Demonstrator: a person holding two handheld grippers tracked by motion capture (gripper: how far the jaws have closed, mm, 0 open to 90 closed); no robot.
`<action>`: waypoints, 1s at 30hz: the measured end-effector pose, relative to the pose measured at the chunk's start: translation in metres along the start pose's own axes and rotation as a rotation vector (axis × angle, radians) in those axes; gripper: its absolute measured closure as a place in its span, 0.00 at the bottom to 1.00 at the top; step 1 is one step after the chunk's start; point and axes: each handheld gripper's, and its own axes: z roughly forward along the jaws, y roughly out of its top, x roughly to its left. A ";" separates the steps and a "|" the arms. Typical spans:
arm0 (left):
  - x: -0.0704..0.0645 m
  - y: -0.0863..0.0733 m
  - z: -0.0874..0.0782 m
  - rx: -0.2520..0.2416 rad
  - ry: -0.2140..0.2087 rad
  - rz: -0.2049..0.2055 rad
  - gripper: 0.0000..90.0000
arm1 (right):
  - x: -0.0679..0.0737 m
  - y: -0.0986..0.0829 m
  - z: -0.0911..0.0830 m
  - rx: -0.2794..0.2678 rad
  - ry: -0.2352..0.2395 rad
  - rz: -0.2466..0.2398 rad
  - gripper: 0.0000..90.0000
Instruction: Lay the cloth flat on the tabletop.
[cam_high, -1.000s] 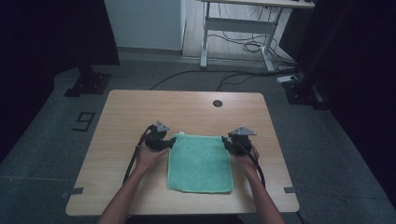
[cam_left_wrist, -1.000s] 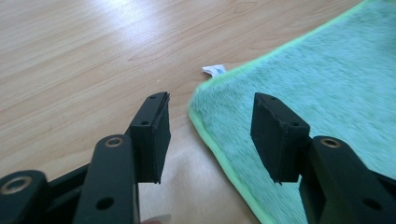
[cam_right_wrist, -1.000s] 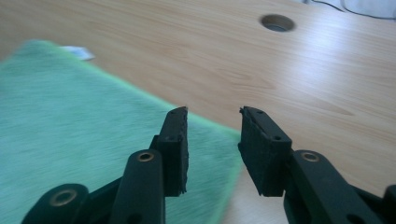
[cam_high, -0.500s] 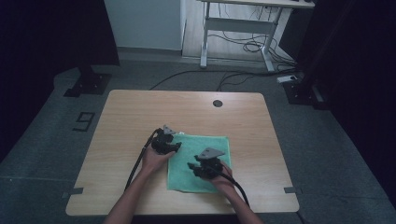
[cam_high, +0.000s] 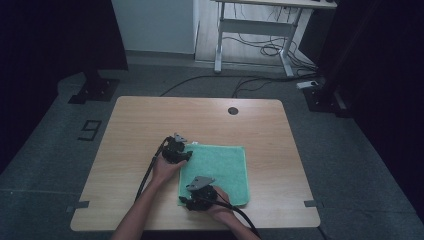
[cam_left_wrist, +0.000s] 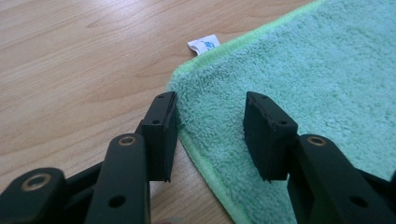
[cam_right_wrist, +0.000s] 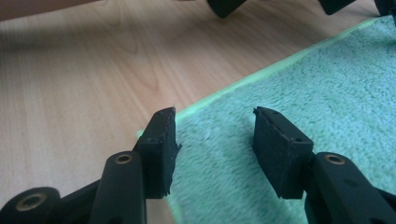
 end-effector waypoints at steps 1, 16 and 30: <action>0.000 0.000 0.000 0.003 -0.001 -0.001 0.61 | 0.002 -0.001 -0.001 0.001 0.004 0.000 0.55; 0.009 0.012 0.005 -0.019 0.051 -0.027 0.64 | -0.006 0.007 -0.005 -0.023 0.003 0.034 0.53; 0.015 0.018 0.011 -0.013 0.033 -0.035 0.67 | 0.003 0.004 -0.001 -0.006 0.006 0.006 0.49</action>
